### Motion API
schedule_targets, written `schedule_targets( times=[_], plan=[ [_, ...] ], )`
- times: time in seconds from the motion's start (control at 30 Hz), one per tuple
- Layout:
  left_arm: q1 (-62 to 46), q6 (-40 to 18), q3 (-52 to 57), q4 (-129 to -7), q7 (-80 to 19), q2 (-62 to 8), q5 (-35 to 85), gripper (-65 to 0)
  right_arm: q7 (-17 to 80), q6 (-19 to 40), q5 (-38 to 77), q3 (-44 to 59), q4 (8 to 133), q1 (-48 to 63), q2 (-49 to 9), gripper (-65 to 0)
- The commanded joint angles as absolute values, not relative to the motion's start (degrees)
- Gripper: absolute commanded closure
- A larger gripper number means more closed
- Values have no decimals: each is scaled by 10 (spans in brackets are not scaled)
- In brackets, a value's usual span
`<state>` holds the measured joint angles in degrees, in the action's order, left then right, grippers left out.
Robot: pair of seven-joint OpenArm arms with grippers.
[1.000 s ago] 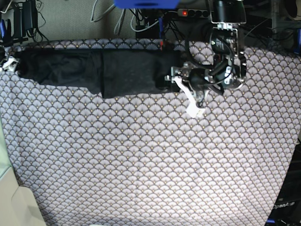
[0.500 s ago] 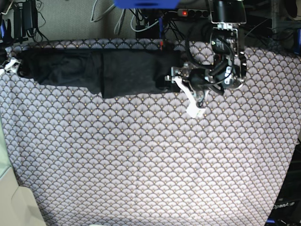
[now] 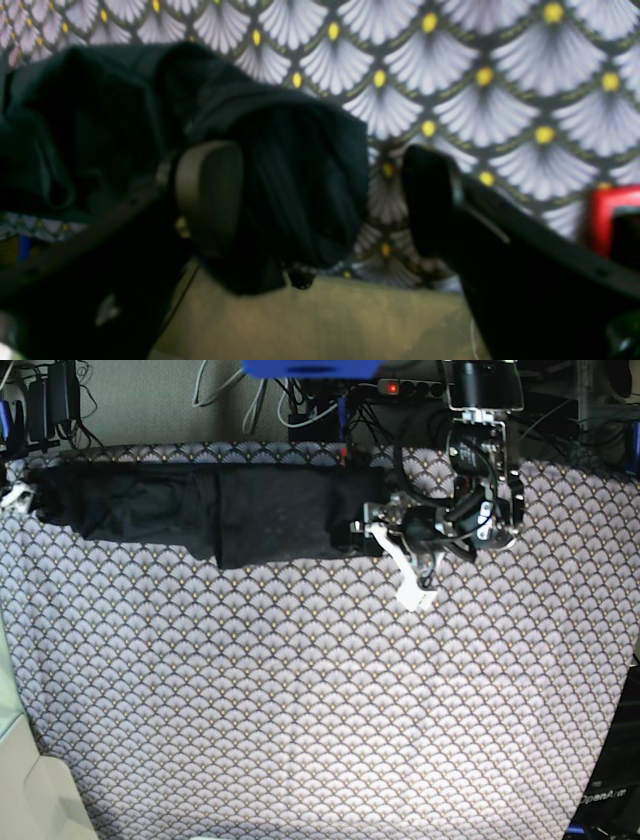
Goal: Fold the T-shirt properly
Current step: 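Hold the folded strip still with both grippers pressing its ends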
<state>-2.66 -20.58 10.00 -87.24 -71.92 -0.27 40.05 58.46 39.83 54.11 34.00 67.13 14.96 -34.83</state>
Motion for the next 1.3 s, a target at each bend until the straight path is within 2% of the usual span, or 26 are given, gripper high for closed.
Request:
schedule_targets(
  times=[0.0, 0.13, 0.5, 0.8, 1.27],
  plan=[
    [-17, -206, 101, -880, -714, -2, 407, -338, 589, 400, 566, 345, 679, 150, -365, -509],
    [-18, -206, 101, -880, -714, -2, 407, -338, 598, 400, 590, 345, 679, 153, -382, -509],
    [-19, -206, 101, -880, -714, -2, 407, -338, 644, 400, 590, 345, 682, 149, -379, -509],
    [-19, -206, 101, -880, -714, -2, 407, -338, 700, 400, 590, 348, 792, 149, -343, -509],
    [-21, -208, 101, -880, -714, -1, 407, -338, 704, 400, 589, 345, 793, 153, -355, -502]
  ],
)
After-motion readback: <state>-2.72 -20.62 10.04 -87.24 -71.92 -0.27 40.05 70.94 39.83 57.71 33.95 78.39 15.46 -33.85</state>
